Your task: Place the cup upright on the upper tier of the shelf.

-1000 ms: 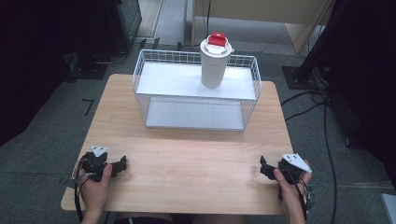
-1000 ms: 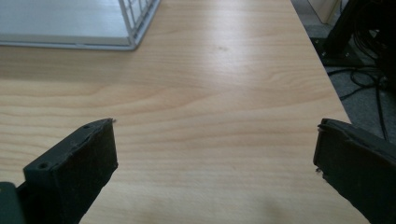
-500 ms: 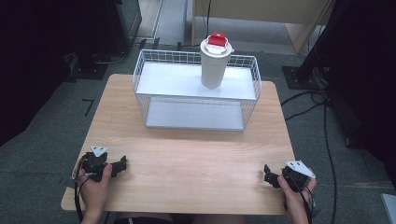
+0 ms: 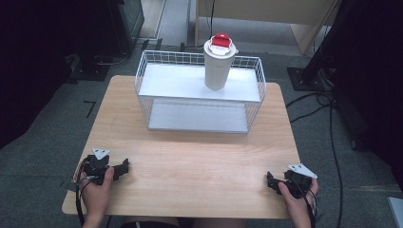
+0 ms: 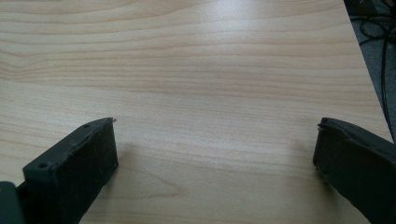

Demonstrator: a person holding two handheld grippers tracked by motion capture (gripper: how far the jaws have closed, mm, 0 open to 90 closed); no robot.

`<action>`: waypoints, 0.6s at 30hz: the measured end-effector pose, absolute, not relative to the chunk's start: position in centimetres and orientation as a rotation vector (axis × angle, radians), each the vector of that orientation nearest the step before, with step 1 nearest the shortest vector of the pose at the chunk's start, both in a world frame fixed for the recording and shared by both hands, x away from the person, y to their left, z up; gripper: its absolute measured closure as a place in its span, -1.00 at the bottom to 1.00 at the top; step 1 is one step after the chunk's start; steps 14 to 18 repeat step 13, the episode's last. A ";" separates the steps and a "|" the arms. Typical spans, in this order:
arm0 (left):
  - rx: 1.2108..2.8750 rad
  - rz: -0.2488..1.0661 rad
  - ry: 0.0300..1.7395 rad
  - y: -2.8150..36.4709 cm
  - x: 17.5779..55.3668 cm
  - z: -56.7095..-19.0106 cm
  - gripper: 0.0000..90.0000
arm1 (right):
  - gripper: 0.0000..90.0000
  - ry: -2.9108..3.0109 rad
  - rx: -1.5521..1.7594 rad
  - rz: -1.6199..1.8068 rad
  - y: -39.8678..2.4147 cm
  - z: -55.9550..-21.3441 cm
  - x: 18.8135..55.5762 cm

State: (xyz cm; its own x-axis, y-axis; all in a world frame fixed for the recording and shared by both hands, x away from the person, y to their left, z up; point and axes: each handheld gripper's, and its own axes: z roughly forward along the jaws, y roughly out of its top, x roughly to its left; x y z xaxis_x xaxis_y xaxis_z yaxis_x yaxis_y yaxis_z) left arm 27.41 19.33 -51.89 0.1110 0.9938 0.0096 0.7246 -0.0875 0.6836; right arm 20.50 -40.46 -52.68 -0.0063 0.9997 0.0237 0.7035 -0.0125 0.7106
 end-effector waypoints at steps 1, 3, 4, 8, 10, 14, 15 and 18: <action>1.870 0.669 1.666 19.3 27.4 -51.9 -1.00 | -1.00 1.761 1.768 0.760 -40.5 -52.7 20.5; 1.871 0.669 1.666 19.3 27.4 -51.9 -1.00 | -1.00 1.762 1.768 0.760 -40.5 -52.7 20.5; 1.870 0.669 1.666 19.3 27.4 -51.9 -1.00 | -1.00 1.761 1.769 0.761 -40.5 -52.7 20.5; 1.871 0.669 1.666 19.3 27.4 -51.9 -1.00 | -1.00 1.760 1.770 0.760 -40.5 -52.7 20.5; 1.871 0.669 1.666 19.3 27.4 -51.9 -1.00 | -1.00 1.749 1.778 0.754 -40.4 -52.7 20.5; 1.871 0.669 1.666 19.3 27.4 -51.9 -1.00 | -1.00 1.746 1.779 0.754 -40.4 -52.7 20.4; 1.871 0.669 1.666 19.3 27.4 -51.9 -1.00 | -1.00 1.746 1.779 0.754 -40.4 -52.7 20.4; 1.871 0.669 1.666 19.3 27.4 -51.9 -1.00 | -1.00 1.746 1.779 0.754 -40.4 -52.7 20.4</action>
